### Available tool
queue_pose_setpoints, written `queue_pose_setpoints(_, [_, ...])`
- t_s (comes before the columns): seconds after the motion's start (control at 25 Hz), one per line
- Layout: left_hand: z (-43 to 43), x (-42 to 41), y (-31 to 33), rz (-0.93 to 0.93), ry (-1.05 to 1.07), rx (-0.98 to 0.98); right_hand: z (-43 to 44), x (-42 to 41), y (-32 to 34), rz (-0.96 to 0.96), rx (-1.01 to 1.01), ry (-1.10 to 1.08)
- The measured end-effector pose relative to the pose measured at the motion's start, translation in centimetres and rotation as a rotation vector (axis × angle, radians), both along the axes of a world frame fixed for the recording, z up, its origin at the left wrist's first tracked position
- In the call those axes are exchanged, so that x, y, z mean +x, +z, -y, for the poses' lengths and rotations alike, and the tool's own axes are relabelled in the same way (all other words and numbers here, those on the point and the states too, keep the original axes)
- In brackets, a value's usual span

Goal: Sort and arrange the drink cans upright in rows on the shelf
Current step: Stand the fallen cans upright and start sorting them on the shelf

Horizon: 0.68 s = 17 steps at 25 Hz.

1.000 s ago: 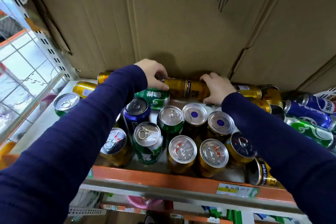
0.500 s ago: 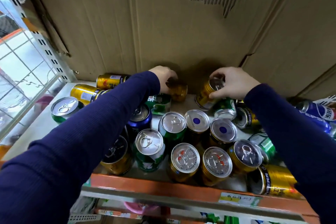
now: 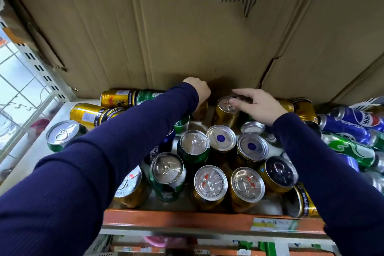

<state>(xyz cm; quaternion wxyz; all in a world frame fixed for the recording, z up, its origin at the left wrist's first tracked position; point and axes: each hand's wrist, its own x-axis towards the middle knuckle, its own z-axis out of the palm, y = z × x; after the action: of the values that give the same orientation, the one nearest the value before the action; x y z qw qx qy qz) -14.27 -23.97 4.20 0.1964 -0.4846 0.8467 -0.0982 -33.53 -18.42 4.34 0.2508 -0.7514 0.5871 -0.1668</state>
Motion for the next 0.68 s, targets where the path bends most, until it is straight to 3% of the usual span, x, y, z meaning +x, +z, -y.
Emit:
queue_pose_setpoints(0.28, [-1.4,3.8,2.9,-0.598,0.105,0.086,-2.0,-2.3,-0.2,0.157,-0.150,-0.082])
queue_pose_setpoints(0.48, [-2.9,3.9,0.6,-0.518,0.158,0.262,-1.3,-0.2,0.4,0.247,-0.144,-0.026])
queue_pose_setpoints(0.68, [-3.8,9.8,4.7,-0.612,0.216,0.129,-0.4,5.2,1.8,0.131,-0.133,0.214])
